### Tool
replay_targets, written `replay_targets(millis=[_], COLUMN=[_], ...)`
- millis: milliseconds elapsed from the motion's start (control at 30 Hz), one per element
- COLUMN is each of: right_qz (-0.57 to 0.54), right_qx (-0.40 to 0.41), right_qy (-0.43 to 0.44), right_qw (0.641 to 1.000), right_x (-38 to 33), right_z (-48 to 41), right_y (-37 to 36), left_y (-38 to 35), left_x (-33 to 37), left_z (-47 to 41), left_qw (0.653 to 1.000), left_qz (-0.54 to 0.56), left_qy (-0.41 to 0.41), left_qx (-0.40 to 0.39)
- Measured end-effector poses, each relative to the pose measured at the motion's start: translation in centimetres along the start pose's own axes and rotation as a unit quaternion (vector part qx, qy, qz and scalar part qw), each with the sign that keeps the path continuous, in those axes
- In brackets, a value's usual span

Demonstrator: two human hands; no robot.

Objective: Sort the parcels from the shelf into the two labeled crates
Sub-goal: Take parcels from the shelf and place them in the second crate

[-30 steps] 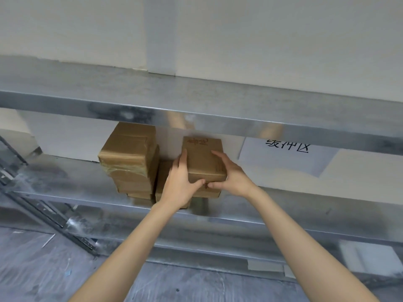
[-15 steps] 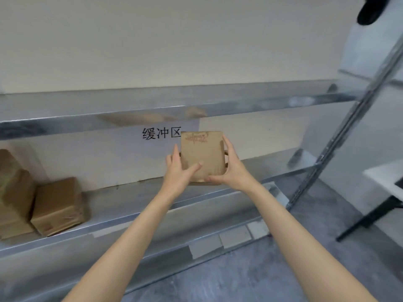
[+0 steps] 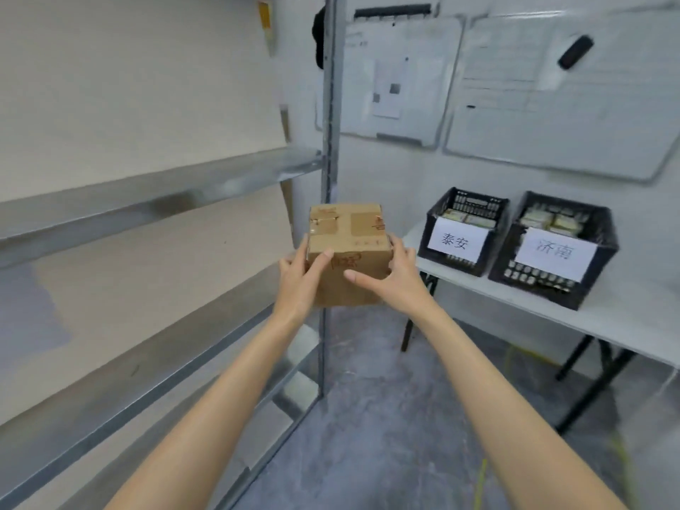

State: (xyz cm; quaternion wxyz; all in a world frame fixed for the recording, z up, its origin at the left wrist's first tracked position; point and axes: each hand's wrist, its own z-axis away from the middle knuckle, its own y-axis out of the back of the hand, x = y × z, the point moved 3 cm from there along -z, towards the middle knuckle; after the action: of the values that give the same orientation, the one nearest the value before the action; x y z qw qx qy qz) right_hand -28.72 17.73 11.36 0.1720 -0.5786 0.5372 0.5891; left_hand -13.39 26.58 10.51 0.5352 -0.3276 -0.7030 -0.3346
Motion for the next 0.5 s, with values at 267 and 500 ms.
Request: replay_targets(millis=[267, 500], right_qz=[0.002, 0.018], right_qx=[0.117, 0.196], right_qy=[-0.041, -0.064], right_qw=[0.992, 0.978], right_x=[6.4, 12.0], right_z=[-1.7, -6.7], right_y=[14.0, 22.9], left_y=[-15.9, -27.7], left_x=[1.6, 1.9], left_z=[-5.7, -13.3], left_qw=[0.989, 0.972], left_qz=[0.041, 0.099], left_qy=[-0.043, -0.043], left_qx=[-0.133, -0.208])
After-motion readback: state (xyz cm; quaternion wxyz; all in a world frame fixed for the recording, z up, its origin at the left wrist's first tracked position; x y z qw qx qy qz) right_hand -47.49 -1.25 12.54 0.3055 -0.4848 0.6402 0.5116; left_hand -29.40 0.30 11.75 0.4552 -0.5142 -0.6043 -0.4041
